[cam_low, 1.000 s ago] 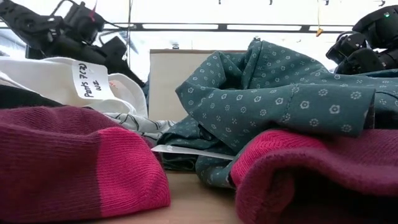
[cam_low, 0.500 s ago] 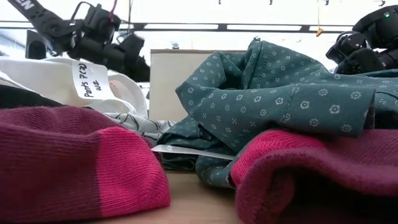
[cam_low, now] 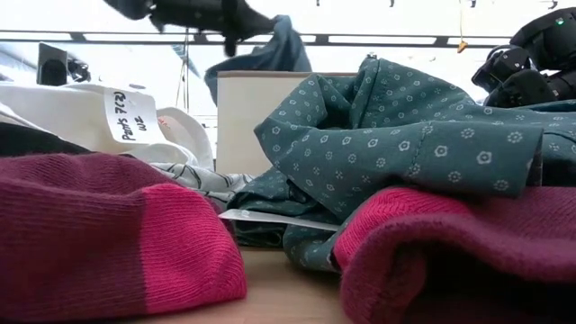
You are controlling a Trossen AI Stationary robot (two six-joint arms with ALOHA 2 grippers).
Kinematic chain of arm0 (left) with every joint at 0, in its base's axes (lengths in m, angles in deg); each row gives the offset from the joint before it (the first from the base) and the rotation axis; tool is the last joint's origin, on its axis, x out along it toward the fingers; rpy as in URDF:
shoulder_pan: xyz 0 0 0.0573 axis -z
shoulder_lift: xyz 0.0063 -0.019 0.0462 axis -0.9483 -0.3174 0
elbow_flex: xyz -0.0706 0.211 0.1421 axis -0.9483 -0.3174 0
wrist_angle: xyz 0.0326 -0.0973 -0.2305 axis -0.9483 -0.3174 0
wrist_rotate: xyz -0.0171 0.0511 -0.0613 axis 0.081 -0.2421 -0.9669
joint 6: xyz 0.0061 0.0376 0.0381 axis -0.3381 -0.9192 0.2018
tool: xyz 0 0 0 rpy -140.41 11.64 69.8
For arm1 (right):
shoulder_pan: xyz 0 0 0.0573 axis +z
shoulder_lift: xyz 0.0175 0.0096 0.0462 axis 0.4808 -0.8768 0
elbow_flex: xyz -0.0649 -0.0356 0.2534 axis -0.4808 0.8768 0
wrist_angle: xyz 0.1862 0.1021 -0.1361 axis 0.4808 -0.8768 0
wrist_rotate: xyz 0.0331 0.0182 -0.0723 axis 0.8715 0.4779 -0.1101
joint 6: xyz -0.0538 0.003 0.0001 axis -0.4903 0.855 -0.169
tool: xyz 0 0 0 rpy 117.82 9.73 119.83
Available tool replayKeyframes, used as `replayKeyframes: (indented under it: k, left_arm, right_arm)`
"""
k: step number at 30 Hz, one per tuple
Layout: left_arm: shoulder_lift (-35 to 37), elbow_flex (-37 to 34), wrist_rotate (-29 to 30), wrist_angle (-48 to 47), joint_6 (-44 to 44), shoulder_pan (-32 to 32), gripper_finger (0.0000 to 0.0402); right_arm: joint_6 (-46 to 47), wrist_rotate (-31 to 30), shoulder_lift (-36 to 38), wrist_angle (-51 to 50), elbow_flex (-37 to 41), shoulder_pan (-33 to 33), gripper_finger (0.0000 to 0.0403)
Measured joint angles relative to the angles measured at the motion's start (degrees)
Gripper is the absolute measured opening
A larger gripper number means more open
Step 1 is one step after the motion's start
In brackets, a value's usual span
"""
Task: Sort clothes
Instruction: Put the dark blue shirt into the laundry organizer
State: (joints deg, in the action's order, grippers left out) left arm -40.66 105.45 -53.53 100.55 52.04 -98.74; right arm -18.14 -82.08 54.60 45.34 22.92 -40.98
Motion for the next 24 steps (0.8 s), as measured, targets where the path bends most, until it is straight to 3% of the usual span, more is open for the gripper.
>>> replayKeyframes:
  k: [9, 14, 21, 24]
  left_arm:
    - [-17.69, 22.73, -6.77, -4.76, -0.18, 2.17, 0.0000]
    - [-23.67, 31.02, -9.44, -9.17, -0.65, 3.39, 0.0000]
    - [-23.63, 30.01, -8.17, -23.13, -3.05, 2.46, 0.0000]
    - [-23.19, 26.99, -4.81, -24.34, -2.89, 2.44, 0.0000]
  right_arm:
    - [0.00, 0.02, 0.00, 0.01, -0.01, 0.00, 0.0254]
    - [-0.01, 0.02, 0.00, 0.01, 0.00, 0.01, 0.0254]
    - [-0.01, 0.02, 0.00, 0.01, 0.00, -0.01, 0.0254]
    - [0.00, 0.02, 0.00, 0.01, -0.02, 0.01, 0.0254]
